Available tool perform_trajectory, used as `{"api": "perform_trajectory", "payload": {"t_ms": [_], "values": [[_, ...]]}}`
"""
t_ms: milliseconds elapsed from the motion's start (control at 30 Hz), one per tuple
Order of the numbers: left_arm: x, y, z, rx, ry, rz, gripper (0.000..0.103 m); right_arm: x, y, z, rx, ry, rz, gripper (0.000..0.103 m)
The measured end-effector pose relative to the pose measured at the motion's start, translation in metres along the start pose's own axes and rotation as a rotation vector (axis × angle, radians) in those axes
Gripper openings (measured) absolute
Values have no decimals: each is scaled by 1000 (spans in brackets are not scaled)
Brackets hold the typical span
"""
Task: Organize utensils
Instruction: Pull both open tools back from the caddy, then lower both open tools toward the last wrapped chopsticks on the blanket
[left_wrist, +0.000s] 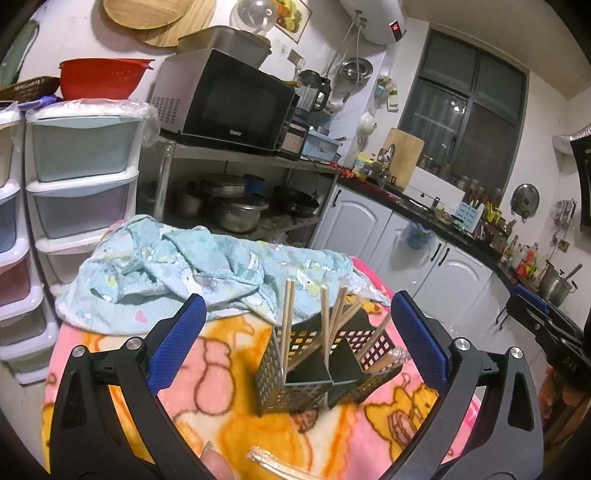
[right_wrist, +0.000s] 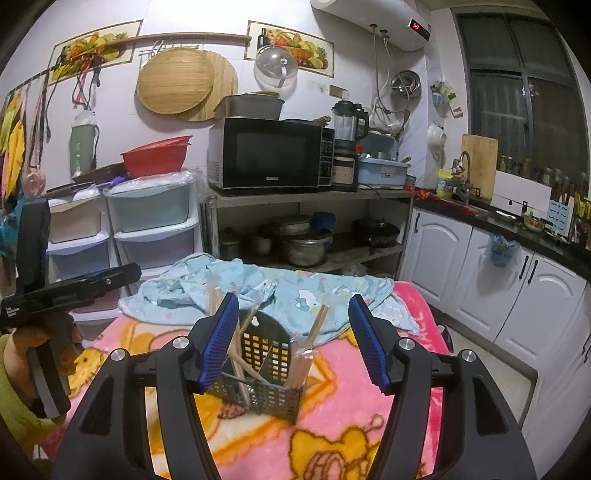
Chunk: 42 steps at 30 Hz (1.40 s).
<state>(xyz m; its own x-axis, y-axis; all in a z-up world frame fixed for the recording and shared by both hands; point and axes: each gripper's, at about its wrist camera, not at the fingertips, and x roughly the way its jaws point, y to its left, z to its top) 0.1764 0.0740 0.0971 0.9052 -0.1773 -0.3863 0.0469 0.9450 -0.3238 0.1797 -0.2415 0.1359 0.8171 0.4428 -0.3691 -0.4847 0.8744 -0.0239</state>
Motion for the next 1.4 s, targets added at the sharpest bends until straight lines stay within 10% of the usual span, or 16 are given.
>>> {"api": "perform_trajectory", "payload": {"t_ms": [1400], "values": [[20,25,-98,-34,299,23,92,24,33,-119,-29,345,123,60]]}}
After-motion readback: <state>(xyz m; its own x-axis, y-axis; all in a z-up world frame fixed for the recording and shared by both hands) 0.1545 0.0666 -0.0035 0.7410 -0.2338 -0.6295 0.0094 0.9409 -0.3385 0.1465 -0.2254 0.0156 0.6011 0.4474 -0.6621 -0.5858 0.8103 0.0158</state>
